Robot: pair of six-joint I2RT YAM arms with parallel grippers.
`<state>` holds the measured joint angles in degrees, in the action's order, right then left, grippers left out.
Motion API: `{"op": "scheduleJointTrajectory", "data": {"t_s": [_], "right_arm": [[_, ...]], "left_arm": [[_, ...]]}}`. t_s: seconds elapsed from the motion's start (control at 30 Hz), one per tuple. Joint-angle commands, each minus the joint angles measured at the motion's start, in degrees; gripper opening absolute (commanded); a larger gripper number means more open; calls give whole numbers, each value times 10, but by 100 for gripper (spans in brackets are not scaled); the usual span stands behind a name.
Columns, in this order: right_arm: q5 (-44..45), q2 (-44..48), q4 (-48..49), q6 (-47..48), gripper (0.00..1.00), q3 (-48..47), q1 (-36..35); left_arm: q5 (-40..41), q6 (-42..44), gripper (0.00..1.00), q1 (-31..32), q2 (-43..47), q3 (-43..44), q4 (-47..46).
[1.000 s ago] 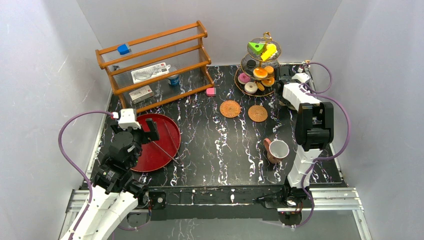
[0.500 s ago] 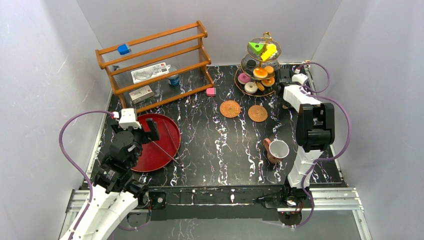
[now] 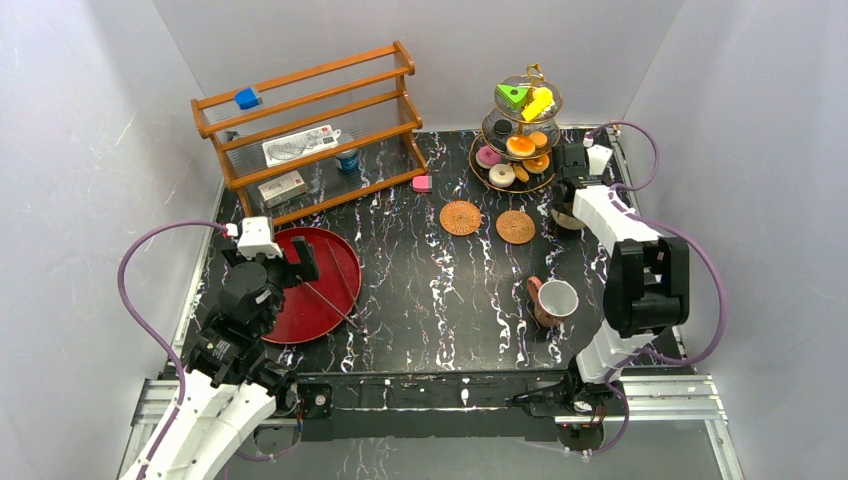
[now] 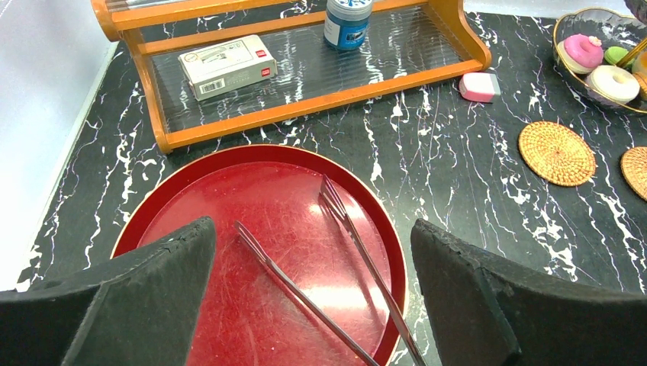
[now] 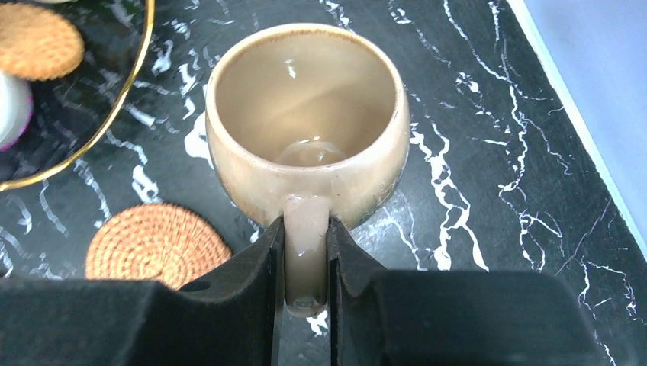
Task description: Serve the afternoon tea
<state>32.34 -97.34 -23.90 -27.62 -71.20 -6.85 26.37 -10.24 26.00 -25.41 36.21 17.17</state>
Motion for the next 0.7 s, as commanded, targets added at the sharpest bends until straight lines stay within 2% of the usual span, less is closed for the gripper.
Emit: {"op": "scheduleJointTrajectory", "data": {"t_s": [0.0, 0.3, 0.5, 0.67], "right_arm": [[11, 76, 52, 35, 0, 8, -27], [32, 135, 66, 58, 0, 20, -130], [-10, 159, 181, 120, 0, 67, -197], [-48, 143, 269, 170, 0, 90, -230]], "left_arm": [[5, 2, 95, 2, 7, 10, -3], [6, 2, 95, 2, 10, 9, -3], [6, 2, 95, 2, 11, 10, -3], [7, 2, 95, 2, 10, 8, -5]]}}
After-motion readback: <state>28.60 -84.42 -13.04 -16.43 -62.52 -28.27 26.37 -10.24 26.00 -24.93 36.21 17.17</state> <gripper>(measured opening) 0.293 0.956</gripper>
